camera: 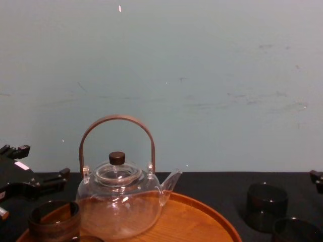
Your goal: Pick up the glass from the table and place it on the tray.
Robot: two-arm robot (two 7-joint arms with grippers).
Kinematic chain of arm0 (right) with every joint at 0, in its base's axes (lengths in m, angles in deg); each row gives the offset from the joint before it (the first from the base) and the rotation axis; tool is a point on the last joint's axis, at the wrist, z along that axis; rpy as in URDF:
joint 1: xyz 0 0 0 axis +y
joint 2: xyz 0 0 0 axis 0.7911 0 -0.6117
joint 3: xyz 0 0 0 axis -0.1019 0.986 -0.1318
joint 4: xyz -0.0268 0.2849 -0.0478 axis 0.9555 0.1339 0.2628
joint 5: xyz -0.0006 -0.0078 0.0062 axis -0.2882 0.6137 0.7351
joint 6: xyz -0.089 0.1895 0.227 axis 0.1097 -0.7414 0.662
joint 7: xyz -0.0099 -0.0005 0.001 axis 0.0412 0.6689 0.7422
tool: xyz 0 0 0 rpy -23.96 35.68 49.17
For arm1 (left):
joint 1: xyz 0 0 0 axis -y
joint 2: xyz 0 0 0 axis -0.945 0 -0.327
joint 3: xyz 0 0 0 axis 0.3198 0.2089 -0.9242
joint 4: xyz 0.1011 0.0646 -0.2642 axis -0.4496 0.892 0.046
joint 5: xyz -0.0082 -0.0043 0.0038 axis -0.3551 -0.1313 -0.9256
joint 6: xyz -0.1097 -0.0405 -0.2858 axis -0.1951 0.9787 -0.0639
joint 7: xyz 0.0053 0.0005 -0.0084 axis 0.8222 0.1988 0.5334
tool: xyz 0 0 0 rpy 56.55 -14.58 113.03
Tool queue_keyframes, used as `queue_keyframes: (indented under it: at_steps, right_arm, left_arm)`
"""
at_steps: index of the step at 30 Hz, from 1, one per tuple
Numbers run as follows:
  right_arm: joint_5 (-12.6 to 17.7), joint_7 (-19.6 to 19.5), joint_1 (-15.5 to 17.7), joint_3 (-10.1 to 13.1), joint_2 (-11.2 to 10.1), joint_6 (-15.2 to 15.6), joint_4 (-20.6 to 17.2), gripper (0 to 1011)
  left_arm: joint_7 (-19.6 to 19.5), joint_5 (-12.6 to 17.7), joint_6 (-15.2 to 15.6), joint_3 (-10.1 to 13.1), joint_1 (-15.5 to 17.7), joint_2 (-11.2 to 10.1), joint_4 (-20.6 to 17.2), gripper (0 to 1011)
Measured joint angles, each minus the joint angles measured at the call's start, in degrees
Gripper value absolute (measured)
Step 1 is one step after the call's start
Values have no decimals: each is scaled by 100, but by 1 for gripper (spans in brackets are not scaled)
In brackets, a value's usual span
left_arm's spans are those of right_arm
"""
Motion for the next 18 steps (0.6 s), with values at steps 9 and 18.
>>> queue_keyframes:
  at_steps: [9, 18]
  right_arm:
    - [0, 0, 0, 0, 0, 0, 0, 1002]
    - [0, 0, 0, 0, 0, 0, 0, 1002]
  left_arm:
    - [0, 0, 0, 0, 0, 0, 0, 1001]
    - [0, 0, 0, 0, 0, 0, 0, 1001]
